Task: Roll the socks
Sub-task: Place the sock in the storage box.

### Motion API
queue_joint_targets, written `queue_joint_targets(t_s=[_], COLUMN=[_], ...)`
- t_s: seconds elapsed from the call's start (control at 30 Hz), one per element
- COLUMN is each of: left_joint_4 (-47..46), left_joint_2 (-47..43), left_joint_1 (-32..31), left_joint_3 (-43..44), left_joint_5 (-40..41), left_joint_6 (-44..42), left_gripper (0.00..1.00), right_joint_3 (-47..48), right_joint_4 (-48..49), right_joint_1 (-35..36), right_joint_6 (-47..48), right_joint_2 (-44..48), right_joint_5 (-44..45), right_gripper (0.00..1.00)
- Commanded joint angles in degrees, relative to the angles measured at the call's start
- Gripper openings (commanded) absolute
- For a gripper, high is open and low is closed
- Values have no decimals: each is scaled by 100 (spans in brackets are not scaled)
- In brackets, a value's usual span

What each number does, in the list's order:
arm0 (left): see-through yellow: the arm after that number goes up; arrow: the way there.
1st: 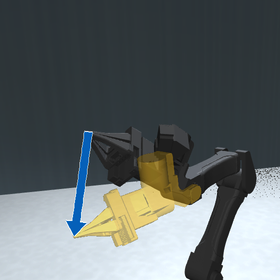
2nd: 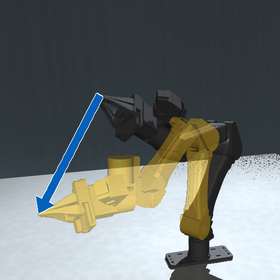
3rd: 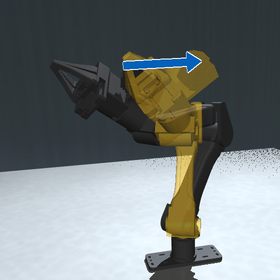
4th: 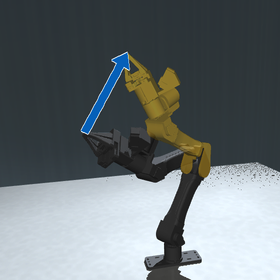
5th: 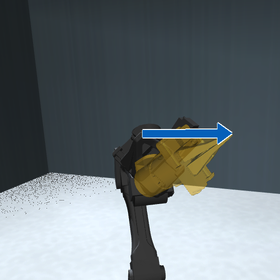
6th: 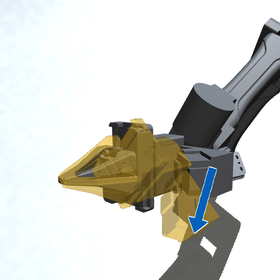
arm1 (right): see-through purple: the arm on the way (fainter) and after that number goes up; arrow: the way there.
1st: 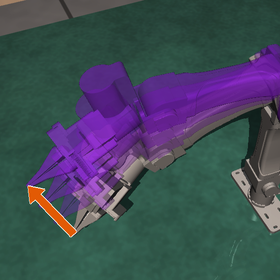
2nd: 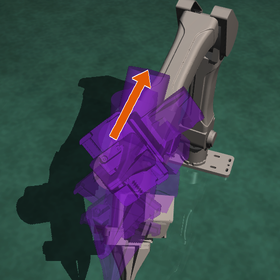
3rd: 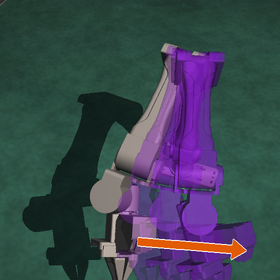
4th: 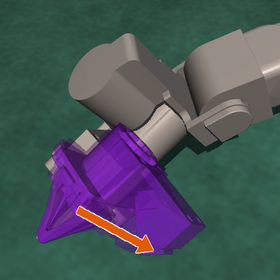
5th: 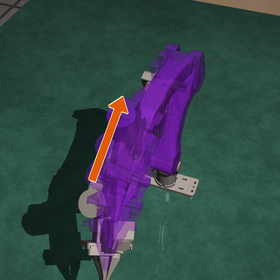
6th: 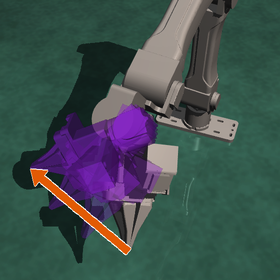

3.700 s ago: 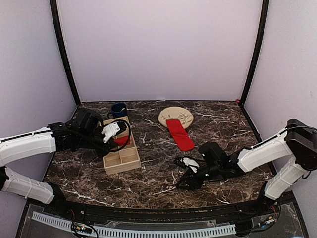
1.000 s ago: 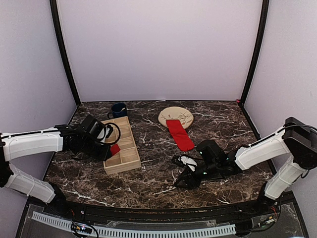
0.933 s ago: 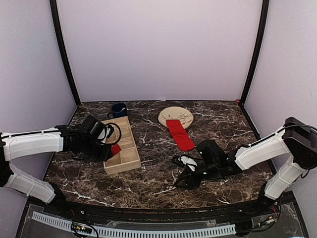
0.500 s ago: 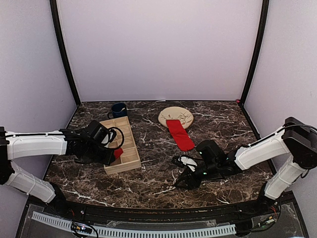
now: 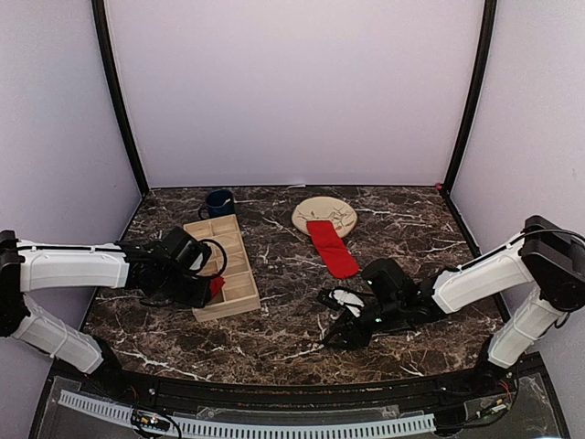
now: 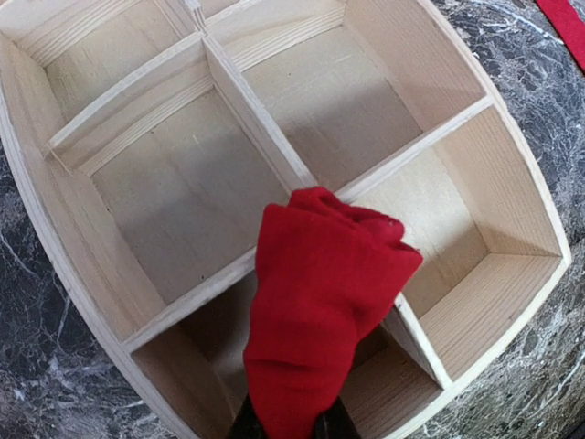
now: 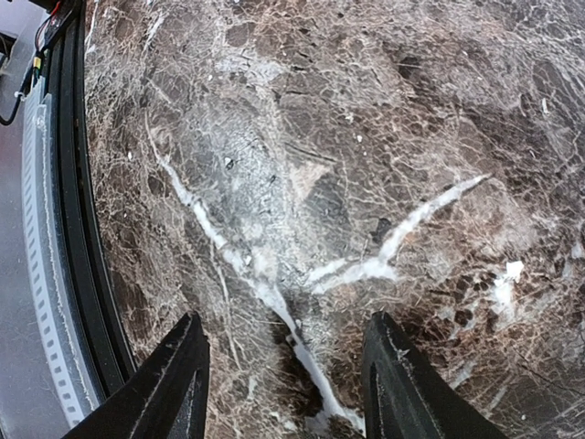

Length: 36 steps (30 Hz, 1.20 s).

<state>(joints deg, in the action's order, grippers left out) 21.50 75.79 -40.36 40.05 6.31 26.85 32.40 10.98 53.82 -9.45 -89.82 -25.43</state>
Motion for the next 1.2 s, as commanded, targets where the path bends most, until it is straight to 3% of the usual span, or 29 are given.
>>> queue_joint_targets(t_s=[0.0, 0.33, 0.4, 0.5, 0.67, 1.17], left_joint_4=[426, 749, 846, 966, 1130, 1094], left_joint_2=[236, 709, 757, 743, 469, -48], left_joint_1=[-16, -20, -18, -16, -20, -152], left_joint_3=[-55, 251, 272, 275, 283, 432], left_joint_5=[34, 104, 95, 117, 139, 120], left_joint_6=[161, 278, 336, 450, 616, 675], left_gripper=[0, 1, 7, 25, 35, 42], right_joint_3=[98, 46, 55, 77, 102, 162], right_joint_4=[105, 291, 321, 360, 385, 248], right_joint_1=[-44, -124, -143, -174, -197, -197], right_joint_6=[56, 49, 72, 88, 100, 66], right_joint_2=[-53, -106, -220, -330, -394, -293], right_joint_5=[73, -20, -44, -99, -142, -80], right_gripper=[52, 52, 52, 52, 52, 53])
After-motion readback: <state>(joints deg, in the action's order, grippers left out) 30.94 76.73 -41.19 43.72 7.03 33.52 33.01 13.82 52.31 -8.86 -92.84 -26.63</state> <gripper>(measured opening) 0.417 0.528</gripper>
